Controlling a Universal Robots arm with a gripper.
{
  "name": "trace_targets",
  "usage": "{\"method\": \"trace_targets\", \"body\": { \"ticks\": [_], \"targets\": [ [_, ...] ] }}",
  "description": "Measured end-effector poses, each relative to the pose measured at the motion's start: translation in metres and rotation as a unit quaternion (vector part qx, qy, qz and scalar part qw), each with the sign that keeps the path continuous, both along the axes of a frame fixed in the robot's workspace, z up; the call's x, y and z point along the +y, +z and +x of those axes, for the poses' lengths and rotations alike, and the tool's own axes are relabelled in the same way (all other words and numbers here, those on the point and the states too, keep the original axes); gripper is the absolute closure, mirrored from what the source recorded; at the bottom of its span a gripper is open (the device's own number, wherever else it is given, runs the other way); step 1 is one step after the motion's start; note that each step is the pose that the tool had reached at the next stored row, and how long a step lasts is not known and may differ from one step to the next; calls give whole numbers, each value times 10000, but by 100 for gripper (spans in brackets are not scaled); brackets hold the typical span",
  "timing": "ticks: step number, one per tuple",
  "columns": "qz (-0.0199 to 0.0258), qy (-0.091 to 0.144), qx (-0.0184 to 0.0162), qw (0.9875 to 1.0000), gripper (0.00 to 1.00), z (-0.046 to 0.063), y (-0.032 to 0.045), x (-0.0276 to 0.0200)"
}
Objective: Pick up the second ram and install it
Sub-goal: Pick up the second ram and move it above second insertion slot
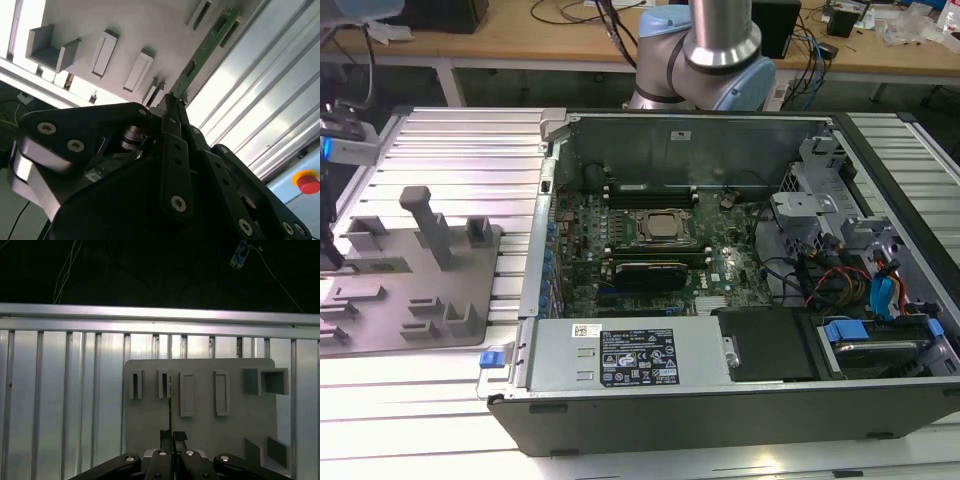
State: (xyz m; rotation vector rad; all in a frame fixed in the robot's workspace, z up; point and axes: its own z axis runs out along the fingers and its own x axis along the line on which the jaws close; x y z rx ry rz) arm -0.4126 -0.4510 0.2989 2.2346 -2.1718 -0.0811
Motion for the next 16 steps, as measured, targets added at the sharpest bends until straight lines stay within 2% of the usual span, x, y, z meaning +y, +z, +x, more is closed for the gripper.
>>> {"method": "trace_targets", "body": {
  "ticks": [1, 3, 5, 9, 12, 14, 16],
  "targets": [
    [0, 0, 0, 10000, 90, 0, 74, 1],
    [0, 0, 0, 10000, 90, 0, 156, 2],
    [0, 0, 0, 10000, 90, 0, 292, 5],
    [-1, 0, 0, 10000, 90, 0, 438, 8],
    [0, 0, 0, 10000, 90, 0, 612, 10],
    [0, 0, 0, 10000, 90, 0, 675, 11],
    [0, 0, 0, 10000, 90, 0, 781, 13]
  ]
}}
